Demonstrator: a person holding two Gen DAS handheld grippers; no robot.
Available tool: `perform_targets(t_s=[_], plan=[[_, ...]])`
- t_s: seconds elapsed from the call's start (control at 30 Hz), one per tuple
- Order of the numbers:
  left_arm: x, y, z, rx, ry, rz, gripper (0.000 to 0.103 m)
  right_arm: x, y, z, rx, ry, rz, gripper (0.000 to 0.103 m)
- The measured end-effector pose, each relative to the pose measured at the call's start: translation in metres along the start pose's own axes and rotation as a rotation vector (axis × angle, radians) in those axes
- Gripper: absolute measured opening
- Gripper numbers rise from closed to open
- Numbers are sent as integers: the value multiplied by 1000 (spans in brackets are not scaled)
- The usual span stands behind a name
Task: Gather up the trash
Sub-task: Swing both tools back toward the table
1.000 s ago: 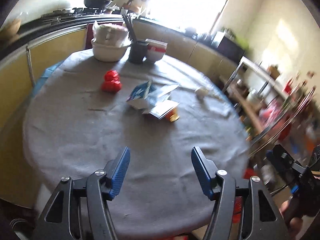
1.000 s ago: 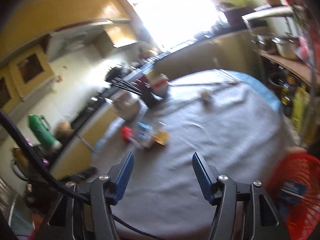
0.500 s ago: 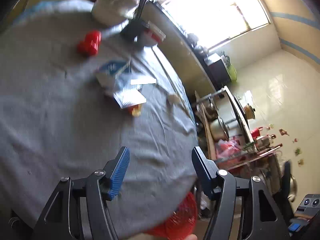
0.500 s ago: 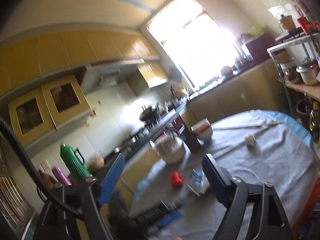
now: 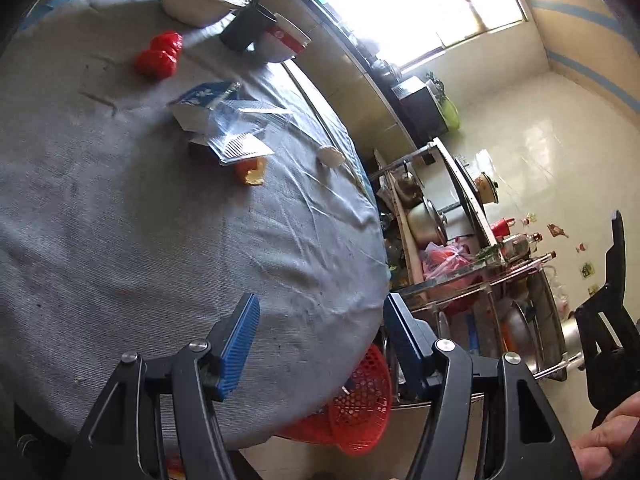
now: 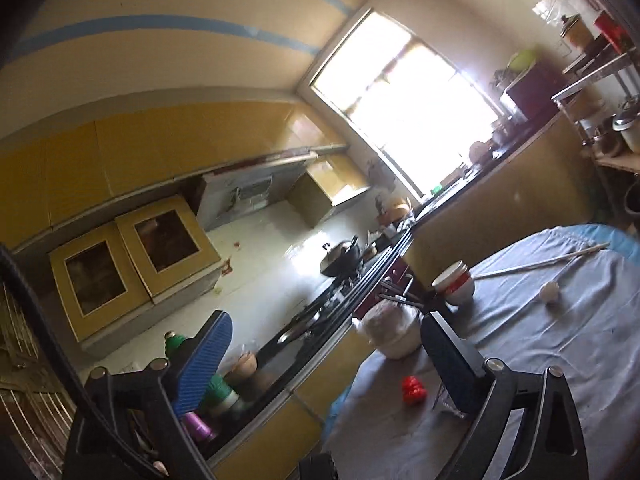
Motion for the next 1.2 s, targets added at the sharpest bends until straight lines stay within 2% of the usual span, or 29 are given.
perform_targets(t_s=[0.2,0.33,0.4,0.6,0.73,0.83,1.0,1.1,1.2], plan=[[22,15,42,54,110,-85,65,4,1,3,161,-121,73,97],[48,28,65,72,204,-177,65,-6,-13,-7,257,-243,206,97],[60,31,70,61,237,-226,65,-13,-25,-18,302,-341,279,97],[92,36,62,-33,361,-358,65,-21,-42,-50,332,-532,402,97],[99,31,45,-131,443,-417,65,-19,-42,-63,340,-601,425,97],[95,28,32,-214,484,-409,65,-18,-40,-67,358,-648,430,97],[81,24,19,-339,595,-365,65,-14,-38,-79,339,-677,444,97],[71,24,14,-387,648,-347,65,-15,-38,-92,321,-685,454,97],[65,27,12,-400,665,-330,66,-16,-38,-104,306,-690,469,97]])
Point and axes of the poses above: each gripper's, at about its wrist camera, not at the fingertips, and x roughly against the way its jaws point, z to its left, y to its top, the point moved 1 cm from there along -x, roughly the way its jaws point, and after that the axes turned 13 degrees about y, right-handed, at the moved point
